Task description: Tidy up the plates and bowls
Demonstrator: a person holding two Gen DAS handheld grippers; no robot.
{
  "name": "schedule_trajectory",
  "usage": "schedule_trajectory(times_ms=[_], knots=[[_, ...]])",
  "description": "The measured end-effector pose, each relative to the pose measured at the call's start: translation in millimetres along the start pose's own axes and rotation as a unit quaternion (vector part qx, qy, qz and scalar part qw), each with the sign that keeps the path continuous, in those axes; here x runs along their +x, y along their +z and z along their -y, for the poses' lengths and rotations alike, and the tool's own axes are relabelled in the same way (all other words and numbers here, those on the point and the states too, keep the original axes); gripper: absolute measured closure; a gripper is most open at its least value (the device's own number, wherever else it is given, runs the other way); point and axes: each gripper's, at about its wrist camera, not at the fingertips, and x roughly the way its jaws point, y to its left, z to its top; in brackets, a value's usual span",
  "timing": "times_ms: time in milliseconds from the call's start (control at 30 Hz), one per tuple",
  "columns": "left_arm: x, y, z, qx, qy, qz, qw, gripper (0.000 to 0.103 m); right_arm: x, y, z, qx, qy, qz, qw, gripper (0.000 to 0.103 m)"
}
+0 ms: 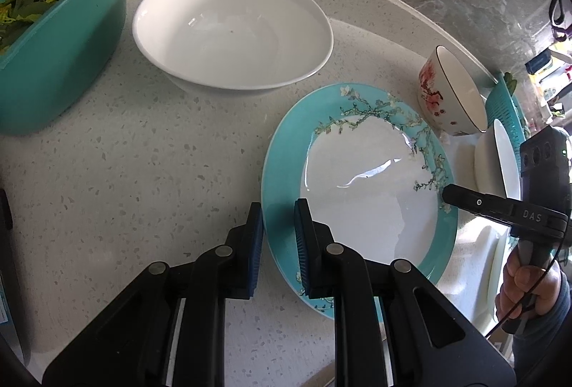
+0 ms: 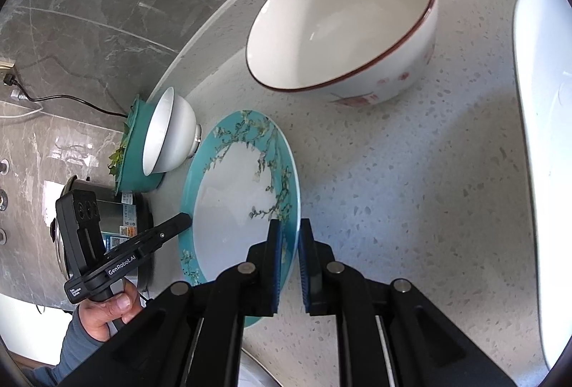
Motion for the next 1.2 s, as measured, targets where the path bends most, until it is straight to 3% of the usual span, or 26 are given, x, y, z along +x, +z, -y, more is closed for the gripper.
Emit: schedule_trajectory(times_ms=[300, 533, 833, 1200], knots=[[-18, -7, 7, 0.012, 0.005, 0.015, 0.9998, 0.088, -10, -7, -9, -0.022, -0.006, 0.009, 1.0, 0.09], [-55, -28, 19, 0.023, 0.001, 0.037, 0.999, 0.088, -39, -27, -25, -0.041, -0.002, 0.024, 0.999, 0.089], [-99, -83, 32, 0.029, -0.002, 0.047, 0.9985, 0.088, -70, -78, -36, -0.054, 0.002, 0.025, 0.998, 0.089], [-113, -151, 30, 0.038, 0.003, 0.024, 0.999, 0.088, -73, -134, -30, -0.042, -0.005, -0.003, 0.999, 0.088]])
